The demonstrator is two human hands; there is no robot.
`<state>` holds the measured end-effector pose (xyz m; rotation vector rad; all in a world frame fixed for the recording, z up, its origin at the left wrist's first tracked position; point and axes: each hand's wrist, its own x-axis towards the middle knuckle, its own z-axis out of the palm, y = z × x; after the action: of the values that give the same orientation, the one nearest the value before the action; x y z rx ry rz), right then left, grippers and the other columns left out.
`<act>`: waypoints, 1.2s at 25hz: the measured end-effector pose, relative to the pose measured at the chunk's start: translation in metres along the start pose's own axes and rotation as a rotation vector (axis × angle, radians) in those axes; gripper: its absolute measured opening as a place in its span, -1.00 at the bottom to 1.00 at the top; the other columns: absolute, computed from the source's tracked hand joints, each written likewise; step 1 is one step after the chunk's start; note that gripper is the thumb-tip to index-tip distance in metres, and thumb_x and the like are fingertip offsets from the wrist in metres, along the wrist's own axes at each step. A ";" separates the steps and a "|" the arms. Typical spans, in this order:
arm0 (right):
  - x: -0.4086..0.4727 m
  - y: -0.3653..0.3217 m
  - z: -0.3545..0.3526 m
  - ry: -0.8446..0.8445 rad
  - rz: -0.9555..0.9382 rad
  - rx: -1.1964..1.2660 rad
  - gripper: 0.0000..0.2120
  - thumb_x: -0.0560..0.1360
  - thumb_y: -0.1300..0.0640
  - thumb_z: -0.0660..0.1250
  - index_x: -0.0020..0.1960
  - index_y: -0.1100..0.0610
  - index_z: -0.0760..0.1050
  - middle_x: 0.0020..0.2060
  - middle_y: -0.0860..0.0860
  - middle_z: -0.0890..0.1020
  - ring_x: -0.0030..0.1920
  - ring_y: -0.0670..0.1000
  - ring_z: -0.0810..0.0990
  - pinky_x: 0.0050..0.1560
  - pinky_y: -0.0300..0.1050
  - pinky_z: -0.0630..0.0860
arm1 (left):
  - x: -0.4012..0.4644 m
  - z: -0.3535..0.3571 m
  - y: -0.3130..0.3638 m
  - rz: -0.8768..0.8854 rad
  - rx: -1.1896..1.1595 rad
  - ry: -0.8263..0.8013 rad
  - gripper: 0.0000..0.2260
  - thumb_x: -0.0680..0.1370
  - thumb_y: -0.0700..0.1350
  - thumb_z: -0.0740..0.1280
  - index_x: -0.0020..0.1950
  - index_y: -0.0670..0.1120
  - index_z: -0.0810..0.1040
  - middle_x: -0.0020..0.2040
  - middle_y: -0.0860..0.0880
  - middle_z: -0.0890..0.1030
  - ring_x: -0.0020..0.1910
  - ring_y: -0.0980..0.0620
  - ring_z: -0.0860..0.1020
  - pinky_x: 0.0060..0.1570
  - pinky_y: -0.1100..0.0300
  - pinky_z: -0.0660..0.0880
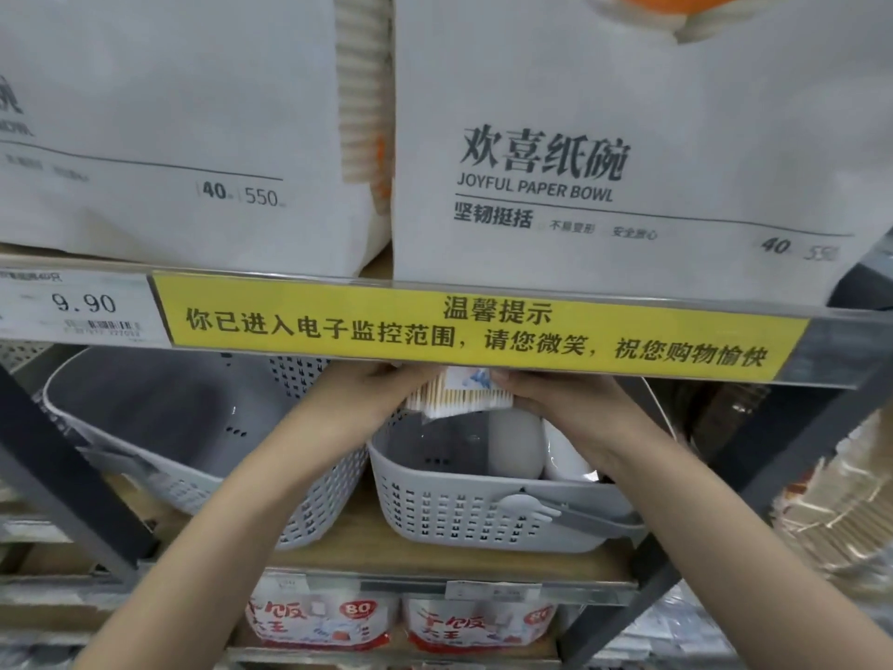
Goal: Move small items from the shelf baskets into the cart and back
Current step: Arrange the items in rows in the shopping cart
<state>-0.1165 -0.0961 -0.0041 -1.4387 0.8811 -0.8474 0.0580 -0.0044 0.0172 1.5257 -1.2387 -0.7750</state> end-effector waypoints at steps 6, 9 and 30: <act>0.028 0.015 -0.011 -0.092 0.094 -0.202 -0.39 0.09 -0.09 0.64 0.09 0.03 0.61 0.05 -0.03 0.67 0.10 0.00 0.62 0.25 0.09 0.49 | 0.018 -0.004 -0.008 -0.085 0.132 -0.046 -0.82 0.45 -0.06 0.45 -0.07 0.17 0.50 -0.05 0.25 0.60 -0.04 0.27 0.54 0.08 0.25 0.43; 0.041 0.021 -0.009 -0.171 0.065 -0.323 -0.60 0.31 0.10 0.55 0.13 0.06 0.59 0.08 -0.02 0.66 0.13 0.01 0.60 0.27 0.06 0.47 | 0.033 -0.005 -0.020 -0.182 0.316 -0.081 -0.77 0.43 0.01 0.46 0.01 -0.04 0.55 0.03 0.02 0.61 0.06 0.02 0.55 0.22 0.03 0.43; 0.064 0.057 0.003 -0.792 -0.006 -1.321 -0.68 0.40 -0.11 0.44 0.05 0.03 0.50 -0.21 -0.08 0.48 -0.12 0.02 0.47 -0.04 -0.08 0.44 | 0.073 0.041 -0.060 -0.114 1.217 -0.748 -0.71 0.45 -0.11 0.45 0.15 -0.09 0.57 0.04 -0.08 0.60 0.00 -0.05 0.55 -0.04 0.10 0.50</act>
<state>-0.0867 -0.1536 -0.0606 -2.6027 0.7793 0.5188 0.0606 -0.0861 -0.0446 2.3555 -2.4726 -0.6975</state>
